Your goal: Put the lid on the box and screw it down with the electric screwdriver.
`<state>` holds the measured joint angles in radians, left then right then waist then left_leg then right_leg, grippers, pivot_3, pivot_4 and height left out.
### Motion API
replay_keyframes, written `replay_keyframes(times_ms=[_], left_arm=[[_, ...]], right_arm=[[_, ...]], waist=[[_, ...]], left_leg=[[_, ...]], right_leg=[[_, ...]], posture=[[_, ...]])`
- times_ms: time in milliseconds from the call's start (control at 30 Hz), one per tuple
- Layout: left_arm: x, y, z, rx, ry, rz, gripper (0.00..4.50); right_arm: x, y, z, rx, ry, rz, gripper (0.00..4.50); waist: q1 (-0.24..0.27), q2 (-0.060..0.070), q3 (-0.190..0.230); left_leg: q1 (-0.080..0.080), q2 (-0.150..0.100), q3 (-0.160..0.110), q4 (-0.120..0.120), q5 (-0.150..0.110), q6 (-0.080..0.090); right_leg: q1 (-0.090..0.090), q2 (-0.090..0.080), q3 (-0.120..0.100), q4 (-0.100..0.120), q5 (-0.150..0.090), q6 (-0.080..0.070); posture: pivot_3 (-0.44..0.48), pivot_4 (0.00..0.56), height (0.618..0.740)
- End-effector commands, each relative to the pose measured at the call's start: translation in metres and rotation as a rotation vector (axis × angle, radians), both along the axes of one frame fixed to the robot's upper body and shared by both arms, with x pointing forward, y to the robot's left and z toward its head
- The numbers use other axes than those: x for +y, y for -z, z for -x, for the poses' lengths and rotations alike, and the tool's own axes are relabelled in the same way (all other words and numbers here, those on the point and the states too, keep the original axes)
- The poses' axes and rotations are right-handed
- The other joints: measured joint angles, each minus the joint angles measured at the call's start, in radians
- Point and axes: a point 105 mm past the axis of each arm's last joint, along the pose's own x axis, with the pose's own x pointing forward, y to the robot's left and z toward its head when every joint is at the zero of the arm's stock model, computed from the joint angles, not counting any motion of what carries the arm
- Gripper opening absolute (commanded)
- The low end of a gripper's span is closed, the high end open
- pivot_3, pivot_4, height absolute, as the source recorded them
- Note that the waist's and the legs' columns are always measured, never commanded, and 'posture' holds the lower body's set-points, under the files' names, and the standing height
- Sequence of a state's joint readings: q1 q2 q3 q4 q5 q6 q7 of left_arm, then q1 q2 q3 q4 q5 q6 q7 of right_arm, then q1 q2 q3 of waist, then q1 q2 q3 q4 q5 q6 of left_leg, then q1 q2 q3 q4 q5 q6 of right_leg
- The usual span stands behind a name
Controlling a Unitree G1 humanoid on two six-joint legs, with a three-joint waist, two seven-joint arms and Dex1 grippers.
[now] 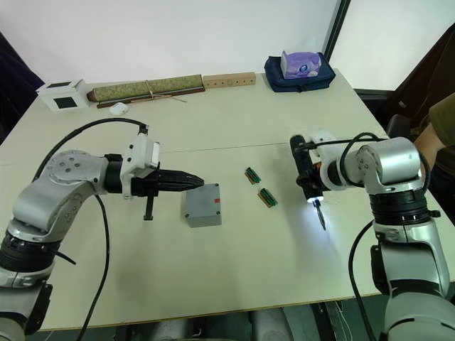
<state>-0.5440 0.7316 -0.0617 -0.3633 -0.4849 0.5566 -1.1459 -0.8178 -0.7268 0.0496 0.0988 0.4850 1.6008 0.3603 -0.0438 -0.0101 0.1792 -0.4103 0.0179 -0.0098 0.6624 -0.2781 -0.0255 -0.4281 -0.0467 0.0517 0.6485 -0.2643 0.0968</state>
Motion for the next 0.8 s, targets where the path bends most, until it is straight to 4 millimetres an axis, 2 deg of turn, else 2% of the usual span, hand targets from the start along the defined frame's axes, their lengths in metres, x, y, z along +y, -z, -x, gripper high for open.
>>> replay_keyframes(times_ms=[33,133,167,200,300,333,400,533,600,633,667,767,800], left_arm=[[-0.001,-0.009,0.006,-0.028,0.002,0.015,0.00],[-0.001,-0.008,0.007,-0.023,-0.004,0.010,0.00],[-0.001,-0.008,0.008,-0.022,-0.006,0.009,0.00],[-0.001,-0.008,0.008,-0.020,-0.009,0.008,0.00],[0.002,-0.007,0.008,-0.013,-0.019,0.001,0.00],[0.003,-0.007,0.008,-0.011,-0.023,-0.002,0.00],[0.004,-0.006,0.007,-0.008,-0.034,-0.009,0.00],[0.012,-0.004,0.005,-0.002,-0.083,-0.031,0.00],[0.025,-0.001,0.002,0.007,-0.148,-0.062,0.00],[0.037,0.002,0.001,0.010,-0.192,-0.093,0.00],[0.044,0.005,0.001,0.011,-0.218,-0.113,0.00],[0.058,0.005,0.006,0.038,-0.264,-0.125,0.77],[0.062,0.004,0.008,0.043,-0.278,-0.127,1.17]], right_arm=[[0.002,-0.006,-0.007,-0.044,-0.009,0.004,1.88],[0.003,0.001,-0.008,-0.027,-0.009,-0.001,1.88],[0.002,0.001,-0.009,-0.029,-0.006,0.003,2.86],[0.002,0.002,-0.010,-0.032,-0.004,0.003,3.08],[0.003,-0.005,-0.011,-0.058,-0.019,-0.003,4.29],[0.004,-0.008,-0.011,-0.072,-0.026,-0.001,4.43],[0.003,-0.015,-0.012,-0.106,-0.045,0.013,4.43],[0.007,-0.041,-0.012,-0.240,-0.164,0.078,4.43],[0.012,-0.070,-0.004,-0.370,-0.311,0.099,4.43],[0.020,-0.088,0.008,-0.439,-0.425,0.075,4.43],[0.025,-0.099,0.018,-0.479,-0.505,0.064,4.43],[0.036,-0.113,0.054,-0.517,-0.721,-0.013,4.50],[0.036,-0.117,0.064,-0.523,-0.778,-0.023,4.50]], waist=[[0.000,0.000,0.000],[-0.001,-0.001,0.000],[-0.001,-0.001,0.000],[0.000,-0.001,0.000],[0.000,-0.001,0.000],[0.001,-0.001,0.000],[0.002,-0.001,0.000],[0.002,0.000,0.002],[0.002,0.000,0.002],[0.002,0.000,0.004],[0.002,0.001,0.005],[0.001,-0.002,0.007],[0.002,-0.002,0.008]], left_leg=[[0.000,0.000,0.000,0.000,0.000,0.000],[0.000,0.000,0.000,0.000,0.000,0.000],[0.000,0.000,0.000,0.000,0.000,0.000],[0.001,0.000,0.000,0.001,0.000,0.000],[0.001,0.000,0.000,0.001,0.000,0.000],[0.001,0.000,0.000,0.001,0.000,0.000],[0.001,0.000,0.000,0.001,0.000,0.000],[0.001,0.000,0.000,0.001,0.000,0.000],[0.001,0.000,-0.001,0.001,0.000,0.000],[0.001,0.000,0.000,0.001,0.000,0.000],[0.001,0.000,0.000,0.001,0.000,0.000],[0.001,0.001,0.000,0.000,0.000,0.000],[0.001,0.001,0.000,0.000,0.000,0.000]], right_leg=[[0.000,0.000,0.000,0.000,0.000,0.000],[0.000,0.000,0.000,0.000,0.000,0.000],[0.001,0.000,0.000,0.000,0.000,0.000],[0.001,0.000,0.000,0.000,0.000,0.000],[0.001,0.000,0.000,0.000,0.000,0.000],[0.001,0.000,0.000,0.000,0.000,0.001],[0.001,0.000,0.000,0.000,0.000,0.001],[0.001,0.000,0.000,0.000,0.000,0.001],[0.001,0.000,0.000,0.000,0.000,0.001],[0.001,0.000,0.000,0.000,0.000,0.001],[0.001,0.000,0.000,0.000,0.000,0.001],[0.001,0.001,0.000,0.000,0.000,0.001],[0.001,0.001,-0.001,0.000,0.000,0.001]], posture=[[0.000,0.150,0.740],[0.000,0.150,0.740],[0.000,0.150,0.740],[0.000,0.150,0.740],[0.000,0.150,0.740],[0.000,0.150,0.740],[0.000,0.150,0.740],[0.000,0.150,0.740],[0.000,0.150,0.740],[0.000,0.150,0.740],[0.000,0.150,0.740],[0.000,0.150,0.740],[0.000,0.150,0.740]])
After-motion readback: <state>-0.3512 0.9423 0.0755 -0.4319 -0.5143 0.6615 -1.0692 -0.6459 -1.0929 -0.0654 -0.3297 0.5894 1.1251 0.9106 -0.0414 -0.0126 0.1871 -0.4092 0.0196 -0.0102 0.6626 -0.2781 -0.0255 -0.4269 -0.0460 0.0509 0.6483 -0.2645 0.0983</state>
